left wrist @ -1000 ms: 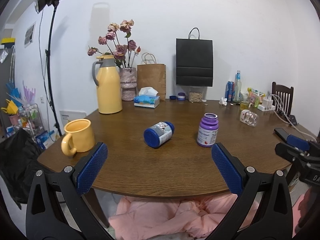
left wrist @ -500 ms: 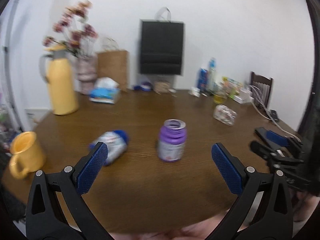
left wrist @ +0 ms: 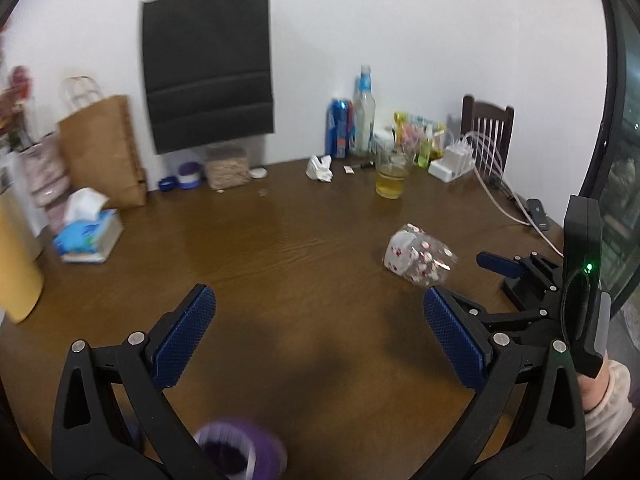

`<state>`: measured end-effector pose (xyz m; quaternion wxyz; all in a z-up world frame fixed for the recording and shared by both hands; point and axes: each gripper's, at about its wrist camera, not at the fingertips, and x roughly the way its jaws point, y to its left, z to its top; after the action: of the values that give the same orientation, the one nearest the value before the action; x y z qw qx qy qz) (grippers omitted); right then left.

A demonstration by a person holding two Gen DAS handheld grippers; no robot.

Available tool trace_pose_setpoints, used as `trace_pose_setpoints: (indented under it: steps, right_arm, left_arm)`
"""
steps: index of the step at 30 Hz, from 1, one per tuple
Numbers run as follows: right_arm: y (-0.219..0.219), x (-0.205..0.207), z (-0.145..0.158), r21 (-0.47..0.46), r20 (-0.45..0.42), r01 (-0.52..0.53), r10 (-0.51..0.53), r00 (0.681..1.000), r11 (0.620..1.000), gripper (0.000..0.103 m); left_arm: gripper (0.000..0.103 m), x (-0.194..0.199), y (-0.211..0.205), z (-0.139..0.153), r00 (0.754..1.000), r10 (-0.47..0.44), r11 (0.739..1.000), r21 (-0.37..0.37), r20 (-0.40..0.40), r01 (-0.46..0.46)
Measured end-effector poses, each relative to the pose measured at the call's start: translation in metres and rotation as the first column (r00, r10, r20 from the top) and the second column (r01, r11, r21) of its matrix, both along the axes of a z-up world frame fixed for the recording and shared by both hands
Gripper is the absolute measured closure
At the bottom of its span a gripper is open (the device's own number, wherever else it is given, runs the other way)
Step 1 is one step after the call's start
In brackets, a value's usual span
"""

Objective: Flip cup upright

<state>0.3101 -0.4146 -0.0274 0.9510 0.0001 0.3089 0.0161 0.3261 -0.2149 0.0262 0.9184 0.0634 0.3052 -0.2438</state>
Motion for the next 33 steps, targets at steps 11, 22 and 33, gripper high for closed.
trace_pose_setpoints:
  steps: [11, 22, 33]
  right_arm:
    - [-0.031, 0.054, -0.004, -0.012, -0.033, 0.031, -0.032, 0.999, 0.999, 0.02]
    - [-0.042, 0.062, -0.028, 0.073, -0.069, -0.021, 0.026, 0.997, 0.997, 0.02]
    - [0.021, 0.037, -0.029, 0.113, -0.04, -0.156, 0.161, 0.986, 0.981, 0.041]
  left_arm:
    - [0.0, 0.048, -0.022, -0.013, 0.999, -0.05, 0.997, 0.059, 0.022, 0.048]
    - [0.0, 0.019, -0.064, -0.032, 0.993, -0.09, 0.996, -0.037, -0.081, 0.087]
    - [0.0, 0.072, -0.038, -0.069, 0.949, -0.072, 0.988, -0.152, -0.307, 0.026]
